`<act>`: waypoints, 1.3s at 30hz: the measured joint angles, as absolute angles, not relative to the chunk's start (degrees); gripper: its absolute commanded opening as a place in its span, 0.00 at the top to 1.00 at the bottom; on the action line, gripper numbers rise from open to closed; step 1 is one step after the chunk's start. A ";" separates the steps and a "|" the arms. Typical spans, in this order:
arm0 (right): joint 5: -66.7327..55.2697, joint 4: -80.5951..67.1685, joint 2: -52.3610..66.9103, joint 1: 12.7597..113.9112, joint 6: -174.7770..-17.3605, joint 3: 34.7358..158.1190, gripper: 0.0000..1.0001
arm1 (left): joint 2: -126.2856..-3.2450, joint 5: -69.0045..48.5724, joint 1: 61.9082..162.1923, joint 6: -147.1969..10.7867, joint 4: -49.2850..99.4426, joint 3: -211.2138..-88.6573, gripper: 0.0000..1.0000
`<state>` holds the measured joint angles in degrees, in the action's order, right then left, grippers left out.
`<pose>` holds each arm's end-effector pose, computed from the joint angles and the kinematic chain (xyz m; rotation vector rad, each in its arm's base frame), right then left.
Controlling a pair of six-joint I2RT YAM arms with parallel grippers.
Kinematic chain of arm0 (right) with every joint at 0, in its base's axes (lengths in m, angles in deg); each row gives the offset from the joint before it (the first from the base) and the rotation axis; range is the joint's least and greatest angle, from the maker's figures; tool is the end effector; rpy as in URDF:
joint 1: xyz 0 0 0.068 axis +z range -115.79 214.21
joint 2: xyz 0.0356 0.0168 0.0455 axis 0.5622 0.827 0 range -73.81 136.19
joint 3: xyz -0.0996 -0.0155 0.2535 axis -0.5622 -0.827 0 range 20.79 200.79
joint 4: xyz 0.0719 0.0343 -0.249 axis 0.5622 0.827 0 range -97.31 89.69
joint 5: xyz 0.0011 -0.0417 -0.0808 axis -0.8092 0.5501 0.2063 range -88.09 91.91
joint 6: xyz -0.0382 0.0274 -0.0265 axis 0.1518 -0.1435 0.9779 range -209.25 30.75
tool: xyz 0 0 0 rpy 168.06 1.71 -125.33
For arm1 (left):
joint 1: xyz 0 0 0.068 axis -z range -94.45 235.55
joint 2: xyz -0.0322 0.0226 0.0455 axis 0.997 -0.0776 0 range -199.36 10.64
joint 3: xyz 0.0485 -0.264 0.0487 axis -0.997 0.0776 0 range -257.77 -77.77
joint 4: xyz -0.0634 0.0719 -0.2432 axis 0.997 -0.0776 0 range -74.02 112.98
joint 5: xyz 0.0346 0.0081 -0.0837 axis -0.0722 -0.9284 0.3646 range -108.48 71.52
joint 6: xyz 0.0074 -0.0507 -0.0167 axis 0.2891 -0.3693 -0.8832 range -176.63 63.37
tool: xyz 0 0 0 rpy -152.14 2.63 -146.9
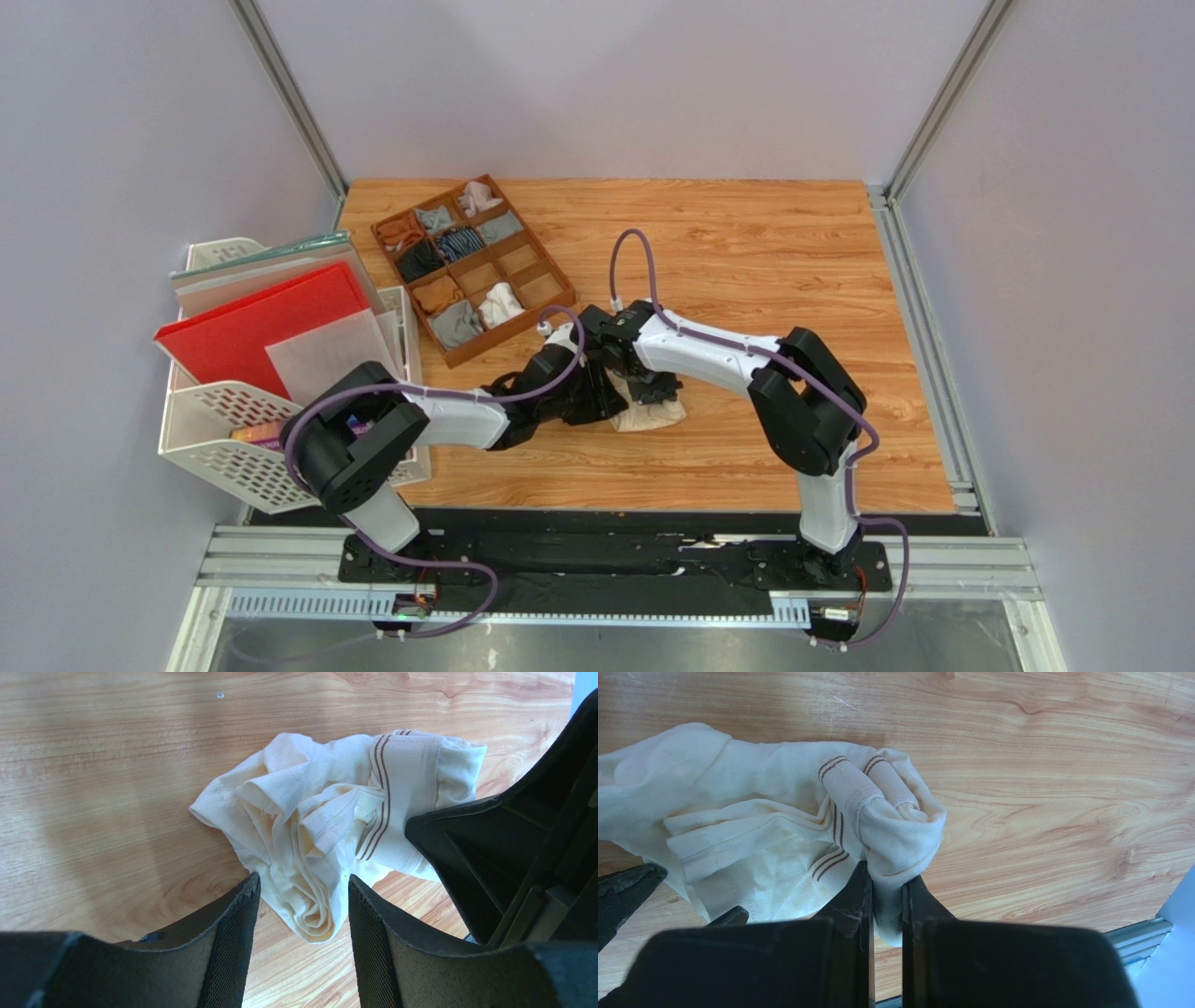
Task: Roll the underwear
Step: Roll the underwear at the center of the board.
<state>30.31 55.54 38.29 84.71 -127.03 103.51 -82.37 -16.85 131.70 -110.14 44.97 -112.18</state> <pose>0.2408 0.2655 0.1849 -0.3209 2.7549 -0.5411 0.2075 -0.2176 0.1340 -0.1369 2.3911 -0.9425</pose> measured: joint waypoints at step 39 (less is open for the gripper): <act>28.15 52.48 36.56 84.71 -127.43 101.39 1.00 | -83.84 -19.47 131.88 -113.18 51.16 -110.39 0.72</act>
